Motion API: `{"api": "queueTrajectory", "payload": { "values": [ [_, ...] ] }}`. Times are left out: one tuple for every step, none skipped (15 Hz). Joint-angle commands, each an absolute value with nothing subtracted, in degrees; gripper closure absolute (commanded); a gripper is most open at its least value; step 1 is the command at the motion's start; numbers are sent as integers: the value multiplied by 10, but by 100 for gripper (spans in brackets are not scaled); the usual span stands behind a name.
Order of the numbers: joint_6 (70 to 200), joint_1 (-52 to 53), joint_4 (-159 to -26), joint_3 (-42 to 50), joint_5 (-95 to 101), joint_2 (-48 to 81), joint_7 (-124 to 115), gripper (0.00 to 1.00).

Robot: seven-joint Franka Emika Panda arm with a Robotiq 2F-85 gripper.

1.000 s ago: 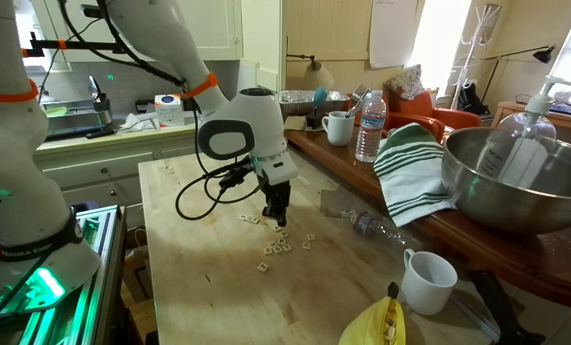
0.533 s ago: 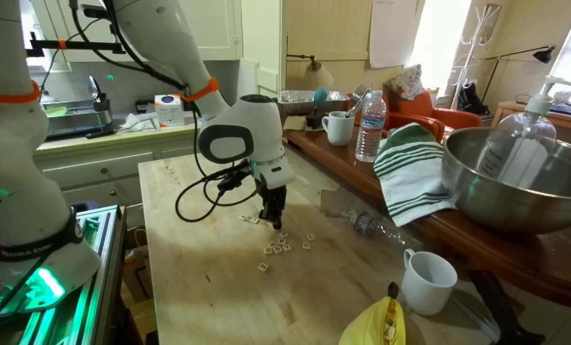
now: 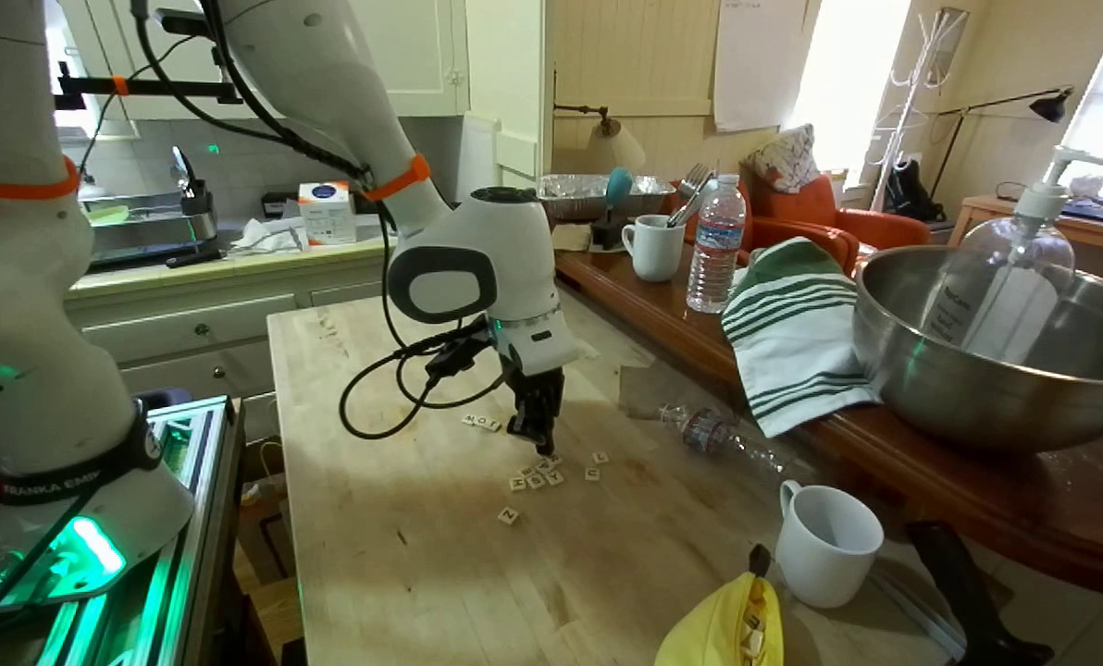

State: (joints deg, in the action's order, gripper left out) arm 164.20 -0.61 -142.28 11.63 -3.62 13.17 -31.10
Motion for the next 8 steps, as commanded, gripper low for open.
{"api": "queueTrajectory", "payload": {
  "values": [
    [1635, -2, -1408, 137, -28, 151, -318, 100],
    [1635, -2, -1407, 140, -27, 152, -319, 100],
    [1635, -2, -1406, 143, -28, 153, -319, 100],
    [1633, -4, -1407, 141, -33, 149, -313, 100],
    [1633, -5, -1410, 139, -36, 144, -309, 100],
    [1632, -6, -1416, 135, -40, 134, -304, 100],
    [1631, -7, -1422, 130, -44, 124, -297, 100],
    [1631, -7, -1429, 125, -46, 113, -293, 100]
  ]
}}
